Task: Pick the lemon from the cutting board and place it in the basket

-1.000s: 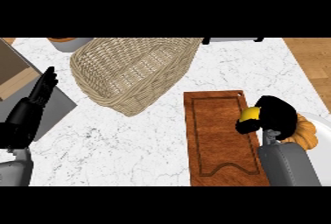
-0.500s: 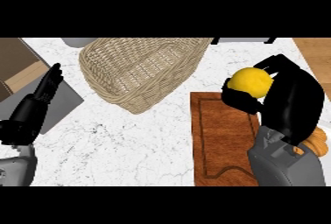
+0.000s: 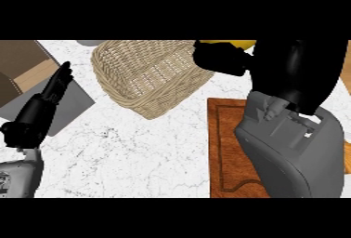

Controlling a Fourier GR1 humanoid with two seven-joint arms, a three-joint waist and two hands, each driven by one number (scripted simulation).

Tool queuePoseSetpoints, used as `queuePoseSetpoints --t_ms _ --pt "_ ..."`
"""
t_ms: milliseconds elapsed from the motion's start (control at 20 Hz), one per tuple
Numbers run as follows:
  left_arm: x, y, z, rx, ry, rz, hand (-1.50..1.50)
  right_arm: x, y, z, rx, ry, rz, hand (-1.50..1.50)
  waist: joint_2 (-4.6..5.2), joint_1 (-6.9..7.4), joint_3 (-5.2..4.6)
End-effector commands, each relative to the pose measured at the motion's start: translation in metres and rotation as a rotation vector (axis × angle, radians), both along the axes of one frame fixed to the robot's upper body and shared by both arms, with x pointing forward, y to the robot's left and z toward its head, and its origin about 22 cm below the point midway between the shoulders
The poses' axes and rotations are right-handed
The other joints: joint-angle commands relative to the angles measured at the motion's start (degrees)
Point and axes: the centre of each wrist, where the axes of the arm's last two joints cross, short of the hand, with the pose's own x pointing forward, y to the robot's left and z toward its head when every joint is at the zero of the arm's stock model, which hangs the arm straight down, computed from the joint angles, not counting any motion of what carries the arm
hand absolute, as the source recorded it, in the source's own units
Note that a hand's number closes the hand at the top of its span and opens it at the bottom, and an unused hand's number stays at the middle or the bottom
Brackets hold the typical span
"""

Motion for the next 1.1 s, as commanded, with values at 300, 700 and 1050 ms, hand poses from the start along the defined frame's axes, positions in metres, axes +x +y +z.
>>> queuePoseSetpoints --t_ms 300,700,1050 --pt "0.006 -0.025 -0.013 -0.002 -0.006 -0.046 0.0 0.047 0.055 0.079 0.093 0.183 0.002 1.5 0.48 1.51 -0.07" --pt "0.012 -0.026 -0.005 -0.012 -0.027 -0.049 0.0 0.102 0.068 0.057 0.151 0.326 -0.018 1.5 0.87 2.38 -0.07" --pt "0.019 -0.022 0.008 0.008 -0.023 -0.026 0.0 0.123 0.079 0.056 0.139 0.509 -0.048 1.5 0.65 1.76 -0.05"
